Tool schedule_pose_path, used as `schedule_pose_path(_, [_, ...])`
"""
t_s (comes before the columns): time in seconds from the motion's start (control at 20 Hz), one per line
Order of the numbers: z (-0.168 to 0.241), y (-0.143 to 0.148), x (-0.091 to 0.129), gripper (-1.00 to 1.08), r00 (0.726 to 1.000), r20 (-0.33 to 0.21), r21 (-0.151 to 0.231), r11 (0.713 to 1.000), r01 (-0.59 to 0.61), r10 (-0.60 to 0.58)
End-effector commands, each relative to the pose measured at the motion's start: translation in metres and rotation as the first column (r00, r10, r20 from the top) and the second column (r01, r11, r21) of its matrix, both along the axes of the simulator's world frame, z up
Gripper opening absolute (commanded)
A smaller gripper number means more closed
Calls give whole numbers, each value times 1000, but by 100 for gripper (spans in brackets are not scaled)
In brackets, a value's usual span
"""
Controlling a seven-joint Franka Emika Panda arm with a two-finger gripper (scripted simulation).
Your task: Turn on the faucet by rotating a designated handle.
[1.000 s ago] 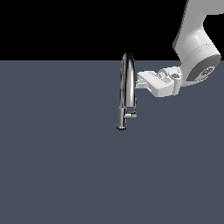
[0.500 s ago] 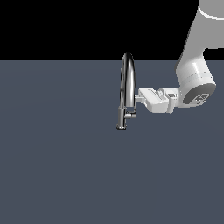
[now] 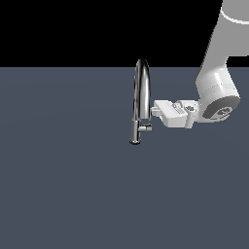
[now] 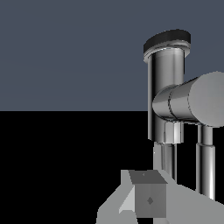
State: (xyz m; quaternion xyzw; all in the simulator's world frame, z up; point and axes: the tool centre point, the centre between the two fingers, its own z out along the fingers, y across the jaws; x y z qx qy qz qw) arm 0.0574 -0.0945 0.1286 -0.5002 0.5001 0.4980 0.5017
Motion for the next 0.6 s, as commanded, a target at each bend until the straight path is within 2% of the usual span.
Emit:
schedule_pose_path(0.0, [1,0,-5,-100,1000,0,0,1000,0,0])
schedule_pose_path(0.55, [8,0,-31,-100,1000,1,0,1000,1,-1])
